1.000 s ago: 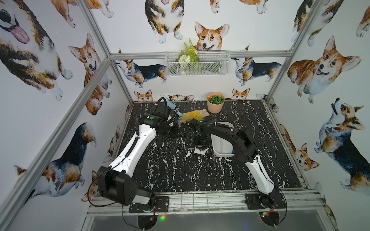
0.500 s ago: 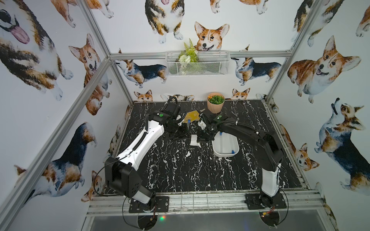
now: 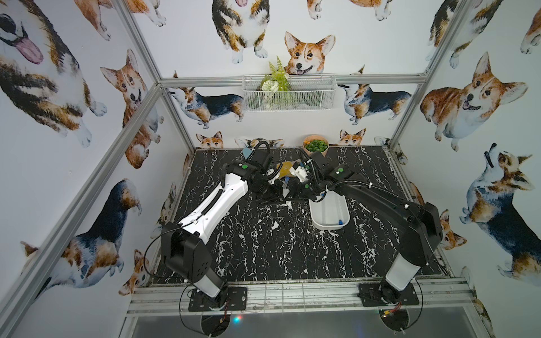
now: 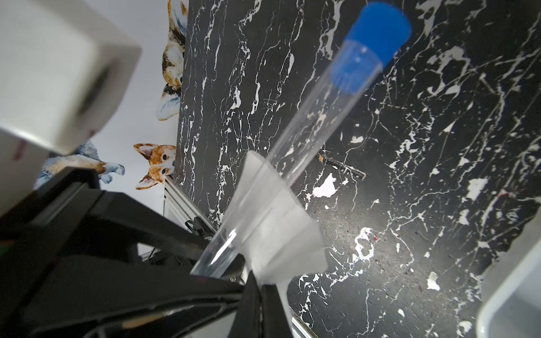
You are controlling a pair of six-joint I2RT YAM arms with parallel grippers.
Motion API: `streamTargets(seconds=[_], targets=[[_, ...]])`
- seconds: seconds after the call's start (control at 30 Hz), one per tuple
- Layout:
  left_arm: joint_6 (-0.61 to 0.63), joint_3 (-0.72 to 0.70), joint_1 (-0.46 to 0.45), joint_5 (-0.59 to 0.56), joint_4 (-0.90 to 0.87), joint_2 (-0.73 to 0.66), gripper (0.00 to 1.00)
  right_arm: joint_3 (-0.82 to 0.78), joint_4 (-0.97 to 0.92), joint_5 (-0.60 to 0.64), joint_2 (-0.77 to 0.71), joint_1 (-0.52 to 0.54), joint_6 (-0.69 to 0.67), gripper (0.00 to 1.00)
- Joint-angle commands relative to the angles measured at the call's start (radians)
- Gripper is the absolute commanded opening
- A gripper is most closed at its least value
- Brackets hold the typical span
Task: Wipe the exteriors of test tubes
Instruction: Wipe the dirt from the test tube.
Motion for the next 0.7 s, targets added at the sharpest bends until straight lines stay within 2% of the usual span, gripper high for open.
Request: streamTargets(seconds=[0.0,0.4,0.67], targets=[[0.025,0.021,-0.016,0.002,-0.025,0.013,0.10,-0.005,0.036,0.006,-0.020,-0.013,-0.007,0.00],[0.039,0.059,-0.056,-0.016,-0.050,0.035,0.10,0.110,0.041,-0.016,0.063,-0.074,-0.029,0.00],[0.040,0.067,-0.064,-0.035,-0.057,0.033,0.09,0.079,0.070,0.011,0.072,-0.090,-0.017,0.00]])
